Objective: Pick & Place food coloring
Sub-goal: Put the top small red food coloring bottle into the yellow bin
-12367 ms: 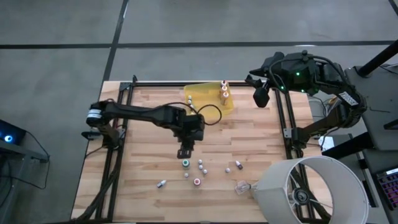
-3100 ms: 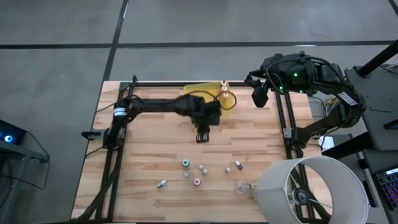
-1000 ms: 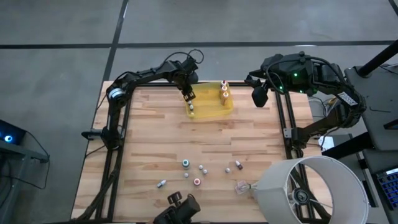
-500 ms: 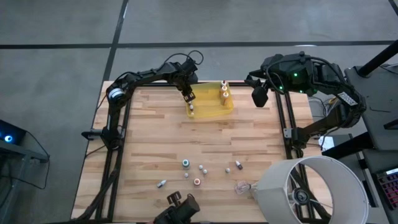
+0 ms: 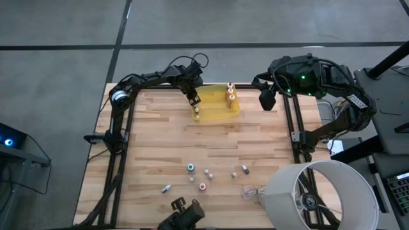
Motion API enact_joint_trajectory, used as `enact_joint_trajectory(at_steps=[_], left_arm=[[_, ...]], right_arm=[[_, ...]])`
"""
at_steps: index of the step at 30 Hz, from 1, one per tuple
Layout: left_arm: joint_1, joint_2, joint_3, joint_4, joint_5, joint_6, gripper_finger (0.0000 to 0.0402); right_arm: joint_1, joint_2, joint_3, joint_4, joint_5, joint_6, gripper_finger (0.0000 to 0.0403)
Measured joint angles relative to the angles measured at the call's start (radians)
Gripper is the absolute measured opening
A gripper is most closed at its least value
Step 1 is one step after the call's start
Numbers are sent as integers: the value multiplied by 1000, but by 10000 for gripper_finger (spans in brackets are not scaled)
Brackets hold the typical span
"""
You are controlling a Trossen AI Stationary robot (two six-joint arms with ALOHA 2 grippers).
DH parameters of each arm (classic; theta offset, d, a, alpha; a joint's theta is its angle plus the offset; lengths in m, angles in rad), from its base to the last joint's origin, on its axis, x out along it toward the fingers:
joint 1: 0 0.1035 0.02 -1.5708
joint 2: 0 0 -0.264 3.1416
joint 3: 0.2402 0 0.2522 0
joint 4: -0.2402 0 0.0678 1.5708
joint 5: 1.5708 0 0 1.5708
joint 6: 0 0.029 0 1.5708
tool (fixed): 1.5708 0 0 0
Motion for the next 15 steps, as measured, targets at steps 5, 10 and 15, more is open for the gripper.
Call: enact_joint_trajectory(at_steps=[5, 10, 15], left_arm=[[0, 0, -1, 14, 0, -3, 48], [0, 0, -1, 17, 0, -5, 48], [0, 0, -1, 17, 3, -5, 48]], right_arm=[[0, 0, 0, -1, 0, 0, 164], [0, 0, 0, -3, 0, 0, 164], [0, 0, 0, -3, 0, 0, 164]])
